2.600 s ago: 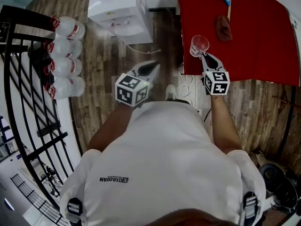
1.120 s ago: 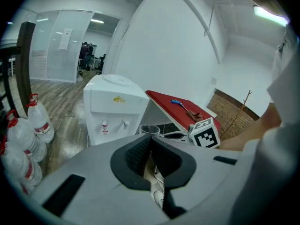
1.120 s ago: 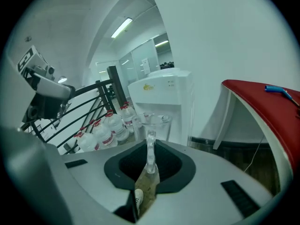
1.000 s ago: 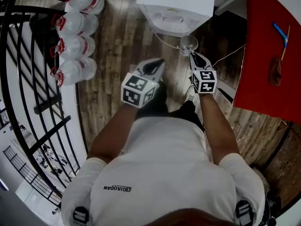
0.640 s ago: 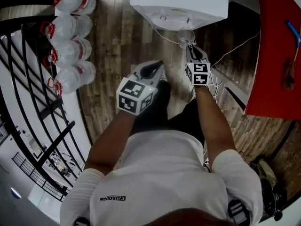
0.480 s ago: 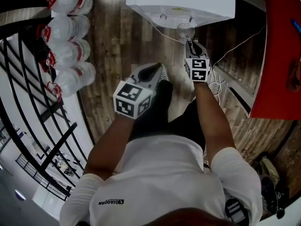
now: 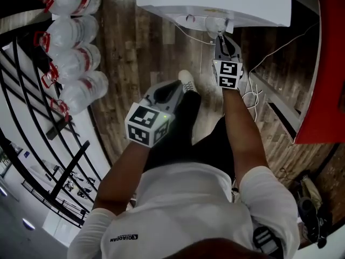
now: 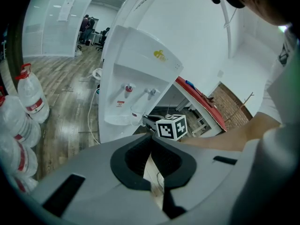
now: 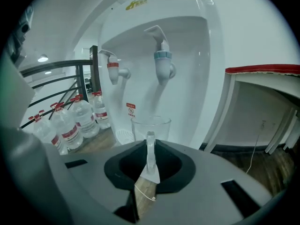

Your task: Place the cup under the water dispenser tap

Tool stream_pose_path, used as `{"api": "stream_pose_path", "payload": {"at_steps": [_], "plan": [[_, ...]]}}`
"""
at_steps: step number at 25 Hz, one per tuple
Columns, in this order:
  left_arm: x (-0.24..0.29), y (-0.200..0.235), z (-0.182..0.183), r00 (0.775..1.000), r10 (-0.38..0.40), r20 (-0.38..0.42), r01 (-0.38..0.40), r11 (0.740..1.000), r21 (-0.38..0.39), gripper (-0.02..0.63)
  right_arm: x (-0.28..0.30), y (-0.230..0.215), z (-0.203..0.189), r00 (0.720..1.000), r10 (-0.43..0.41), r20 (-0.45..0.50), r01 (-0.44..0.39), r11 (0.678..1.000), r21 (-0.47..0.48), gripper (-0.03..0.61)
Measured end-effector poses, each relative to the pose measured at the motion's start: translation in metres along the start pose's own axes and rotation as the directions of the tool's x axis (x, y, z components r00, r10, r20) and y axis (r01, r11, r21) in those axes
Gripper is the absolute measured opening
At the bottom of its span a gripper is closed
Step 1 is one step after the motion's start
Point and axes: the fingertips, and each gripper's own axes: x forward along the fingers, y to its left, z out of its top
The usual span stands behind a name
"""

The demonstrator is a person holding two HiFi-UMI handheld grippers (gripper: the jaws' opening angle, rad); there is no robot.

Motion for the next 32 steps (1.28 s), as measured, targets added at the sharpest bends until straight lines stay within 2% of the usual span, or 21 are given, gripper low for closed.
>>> {"api": "stream_pose_path", "payload": {"at_steps": [7, 12, 18, 24, 32], "plan": [[0.004, 0.004, 0.000, 1.000, -0.019, -0.019, 0.020, 1.000, 0.020, -0.003, 0.007, 0.001, -0.010, 0.998, -0.042, 0.043, 0.044, 0.998, -0.050, 0.057], [0.008, 0.008, 0.000, 1.000, -0.021, -0.021, 0.021, 1.000, -0.001, -0.003, 0.018, -0.005, -0.022, 0.998, -0.065, 0.003, 0.065, 0.997, -0.044, 0.057], [0.011, 0.009, 0.001, 0.999, -0.028, -0.025, 0.028, 1.000, -0.002, -0.003, 0.027, -0.009, -0.025, 0.993, -0.109, -0.035, 0.106, 0.991, -0.084, 0.057], [0.010, 0.006, 0.011, 0.999, -0.036, -0.010, 0.036, 0.999, 0.006, -0.003, 0.031, -0.014, -0.027, 0.991, -0.104, -0.082, 0.094, 0.989, -0.114, 0.057], [0.011, 0.004, 0.009, 0.999, -0.041, -0.016, 0.041, 0.999, 0.023, -0.003, 0.028, -0.016, -0.028, 0.992, -0.081, -0.101, 0.071, 0.992, -0.102, 0.060]]}}
